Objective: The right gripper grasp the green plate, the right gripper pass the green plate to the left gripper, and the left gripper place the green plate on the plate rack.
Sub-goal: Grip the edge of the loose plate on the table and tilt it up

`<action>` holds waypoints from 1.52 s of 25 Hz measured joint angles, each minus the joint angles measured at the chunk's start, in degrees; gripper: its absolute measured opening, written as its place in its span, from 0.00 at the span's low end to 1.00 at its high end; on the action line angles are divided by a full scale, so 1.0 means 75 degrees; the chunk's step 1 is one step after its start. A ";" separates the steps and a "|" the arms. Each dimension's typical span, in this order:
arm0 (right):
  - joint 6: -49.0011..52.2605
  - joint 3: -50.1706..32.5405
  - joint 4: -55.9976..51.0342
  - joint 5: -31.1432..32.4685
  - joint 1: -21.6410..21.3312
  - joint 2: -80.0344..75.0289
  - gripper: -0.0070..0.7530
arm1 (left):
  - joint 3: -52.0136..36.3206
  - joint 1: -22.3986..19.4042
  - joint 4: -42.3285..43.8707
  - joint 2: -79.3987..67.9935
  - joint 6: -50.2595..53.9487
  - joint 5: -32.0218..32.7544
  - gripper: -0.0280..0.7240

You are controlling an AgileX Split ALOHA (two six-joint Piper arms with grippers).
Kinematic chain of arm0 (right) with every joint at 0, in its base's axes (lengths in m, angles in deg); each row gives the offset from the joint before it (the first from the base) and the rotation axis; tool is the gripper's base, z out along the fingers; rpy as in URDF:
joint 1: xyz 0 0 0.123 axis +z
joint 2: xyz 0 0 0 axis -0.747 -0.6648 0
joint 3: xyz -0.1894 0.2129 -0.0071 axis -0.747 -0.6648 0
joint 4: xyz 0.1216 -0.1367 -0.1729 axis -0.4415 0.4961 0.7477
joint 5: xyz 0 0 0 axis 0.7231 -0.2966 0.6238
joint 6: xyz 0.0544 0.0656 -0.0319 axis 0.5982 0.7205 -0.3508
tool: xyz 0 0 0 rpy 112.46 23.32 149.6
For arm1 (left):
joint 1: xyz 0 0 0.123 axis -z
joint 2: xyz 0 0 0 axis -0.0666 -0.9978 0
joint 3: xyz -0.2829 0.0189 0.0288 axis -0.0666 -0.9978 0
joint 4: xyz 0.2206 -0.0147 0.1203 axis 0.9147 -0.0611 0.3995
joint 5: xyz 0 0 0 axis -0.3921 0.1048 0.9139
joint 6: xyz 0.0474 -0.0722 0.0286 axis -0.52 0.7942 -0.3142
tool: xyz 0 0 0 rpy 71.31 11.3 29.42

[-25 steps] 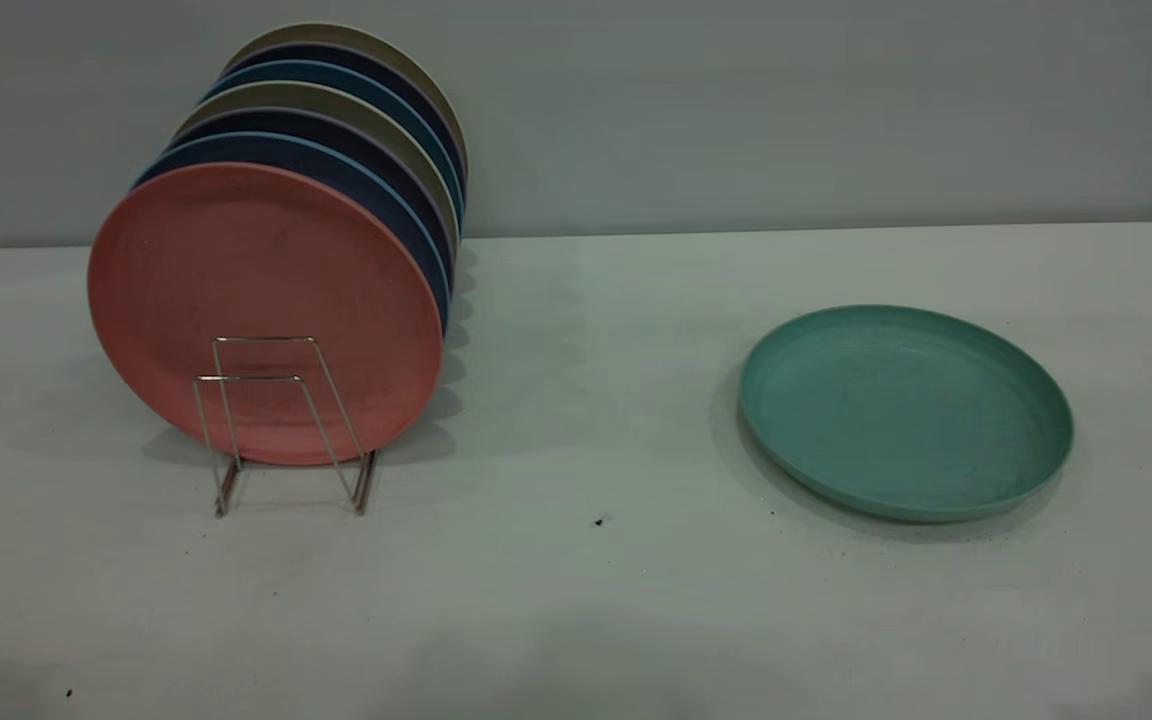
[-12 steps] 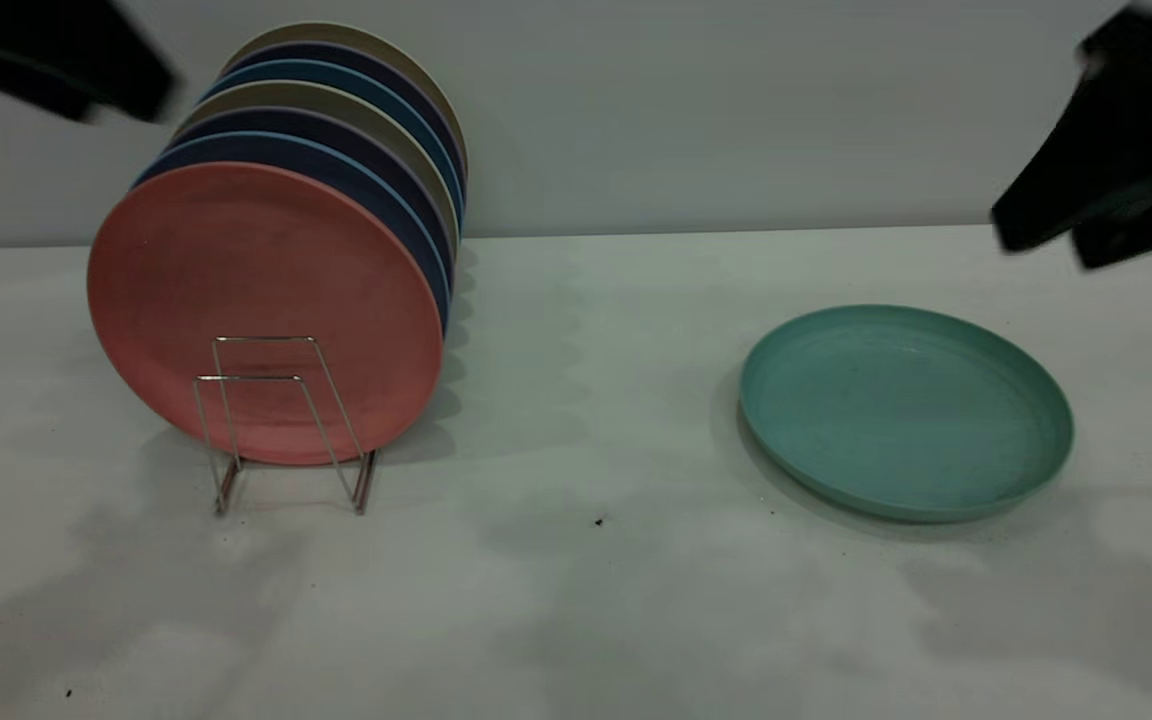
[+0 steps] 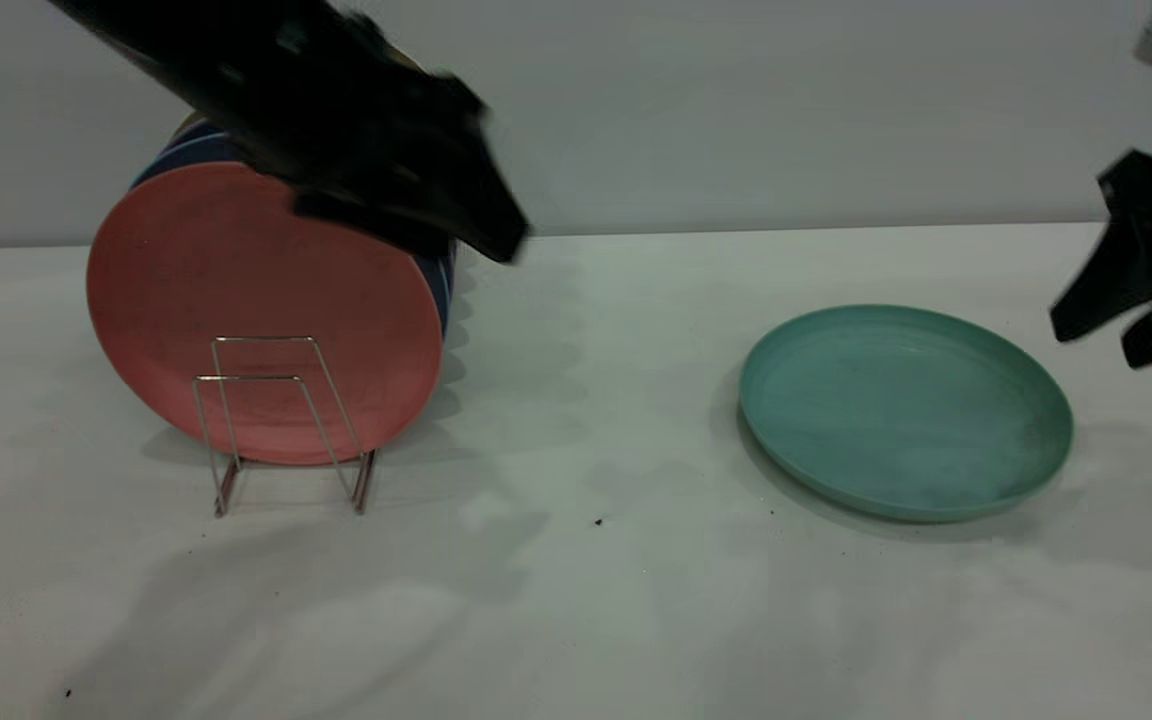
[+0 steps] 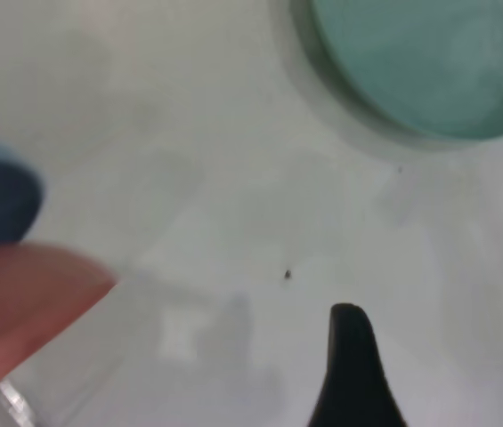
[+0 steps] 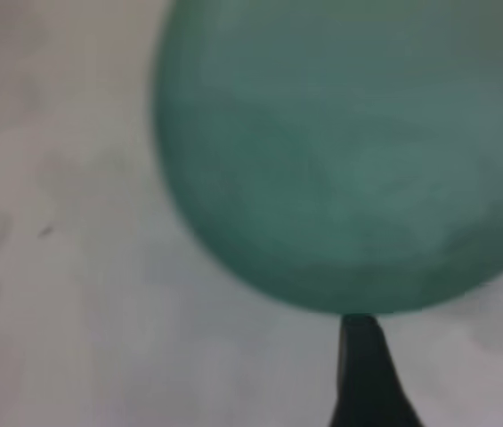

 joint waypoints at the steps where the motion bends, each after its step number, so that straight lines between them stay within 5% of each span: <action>1: -0.0086 0.0150 -0.0086 0.0101 -0.0131 -0.0266 0.64 | 0.0057 0.0087 -0.0048 -0.0178 -0.0017 -0.0121 0.75; 9: -0.1019 0.1465 -0.0971 0.0721 -0.0827 -0.2225 0.64 | 0.0177 0.0243 -0.0136 -0.0701 -0.0017 -0.0386 0.75; 22: -0.1232 0.2623 -0.1409 0.1180 -0.0855 -0.3669 0.57 | 0.0191 0.0243 -0.0136 -0.0701 -0.0017 -0.0331 0.75; 27: -0.1337 0.2670 -0.1613 0.1077 -0.0598 -0.3786 0.43 | 0.0191 0.0243 -0.0136 -0.0701 -0.0017 -0.0331 0.75; 31: -0.1492 0.2670 -0.1662 0.0854 -0.0434 -0.3801 0.09 | 0.0191 0.0243 -0.0241 -0.0701 -0.0017 -0.0349 0.75; 38: -0.2876 0.2670 -0.2402 0.1874 -0.0387 -0.3811 0.03 | 0.0191 0.0243 -0.0683 -0.0701 -0.0017 -0.0476 0.75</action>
